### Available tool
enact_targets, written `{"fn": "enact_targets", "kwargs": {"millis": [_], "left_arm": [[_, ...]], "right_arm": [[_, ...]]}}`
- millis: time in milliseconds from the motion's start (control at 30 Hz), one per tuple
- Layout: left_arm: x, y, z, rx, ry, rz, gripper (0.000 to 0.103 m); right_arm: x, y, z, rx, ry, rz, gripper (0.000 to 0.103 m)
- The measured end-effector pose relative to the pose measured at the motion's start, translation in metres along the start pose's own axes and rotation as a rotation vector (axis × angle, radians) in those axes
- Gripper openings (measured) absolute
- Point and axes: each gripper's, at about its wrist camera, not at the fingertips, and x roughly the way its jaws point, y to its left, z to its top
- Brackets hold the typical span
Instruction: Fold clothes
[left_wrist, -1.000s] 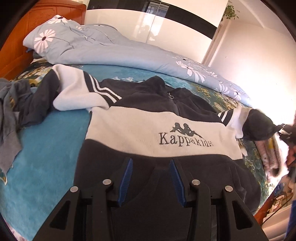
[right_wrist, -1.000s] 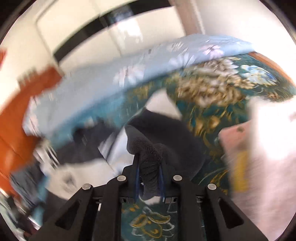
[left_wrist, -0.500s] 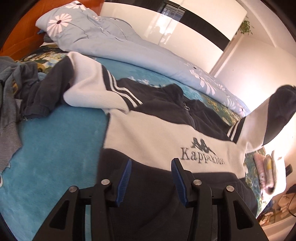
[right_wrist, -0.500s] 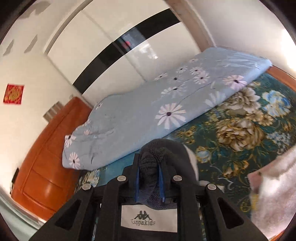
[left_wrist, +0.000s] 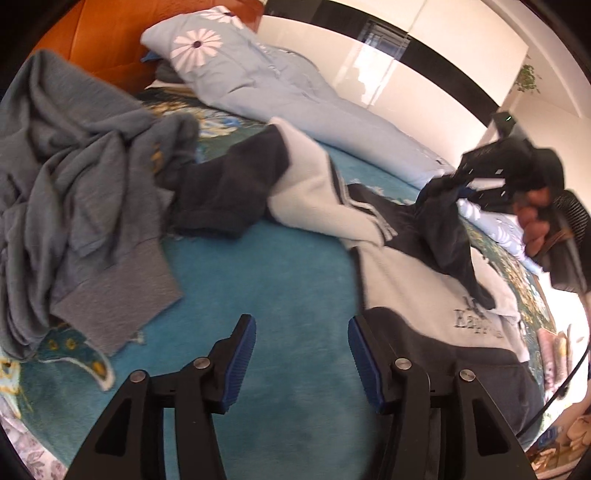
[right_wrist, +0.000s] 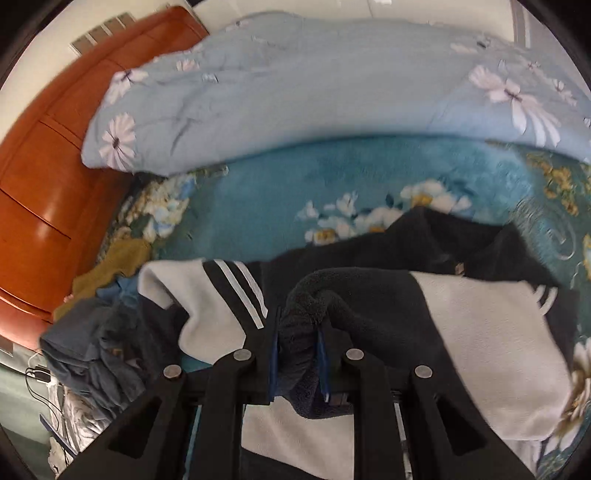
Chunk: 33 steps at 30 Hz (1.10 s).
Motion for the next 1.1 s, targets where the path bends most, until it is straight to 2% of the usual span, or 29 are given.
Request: {"fn": "enact_targets", "kwargs": {"millis": [67,167,233,267,300,400,467,533,600,633,667,700,733,767,833,933,1100], "left_arm": [[0.003,0.012,0.0,-0.008,0.009,0.027,0.056],[0.01,0.025,0.009,-0.008,0.023,0.057,0.056],[0.017,0.027,0.021,0.018,0.022,0.086,0.056],[0.021,0.025,0.029,0.053,0.015,0.121,0.057],[0.026,0.023,0.037,0.088,0.009,0.157,0.058],[0.045,0.013,0.058,0.212,0.002,0.271,0.063],[0.065,0.004,0.066,0.292,0.038,0.301,0.064],[0.089,-0.003,0.069,0.376,0.088,0.327,0.064],[0.107,-0.007,0.067,0.459,0.097,0.423,0.064],[0.11,-0.006,0.067,0.484,0.082,0.474,0.062],[0.114,-0.006,0.067,0.506,0.068,0.523,0.057],[0.113,-0.004,0.069,0.503,0.069,0.529,0.031],[0.11,-0.002,0.075,0.481,0.073,0.528,0.03],[0.102,0.001,0.082,0.45,0.069,0.496,0.029],[0.079,0.007,0.106,0.353,0.074,0.383,0.027],[0.032,0.008,0.149,0.231,0.035,0.208,0.027],[-0.031,-0.014,0.218,0.018,0.006,-0.056,0.024]], "right_arm": [[0.029,0.009,-0.007,-0.027,0.054,-0.026,0.018],[0.038,0.025,-0.014,-0.112,0.061,-0.077,0.023],[0.036,0.032,-0.015,-0.151,0.079,-0.017,0.035],[0.033,0.035,-0.016,-0.163,0.09,0.035,0.049],[0.026,0.036,-0.017,-0.168,0.092,0.083,0.058],[-0.003,0.03,-0.026,-0.175,0.053,0.141,0.06],[-0.023,0.02,-0.033,-0.179,0.03,0.168,0.06],[-0.039,0.005,-0.042,-0.177,0.021,0.17,0.06],[-0.052,-0.01,-0.051,-0.178,0.02,0.157,0.06],[-0.058,-0.018,-0.056,-0.178,0.02,0.144,0.06],[-0.064,-0.026,-0.061,-0.177,0.021,0.131,0.06],[-0.069,-0.034,-0.065,-0.176,0.022,0.117,0.06],[-0.075,-0.043,-0.069,-0.174,0.02,0.105,0.06],[-0.081,-0.052,-0.071,-0.169,0.013,0.097,0.06],[-0.092,-0.071,-0.077,-0.154,-0.007,0.094,0.06],[-0.106,-0.096,-0.081,-0.121,-0.041,0.119,0.06],[-0.114,-0.13,-0.089,-0.049,-0.067,0.165,0.06]]}}
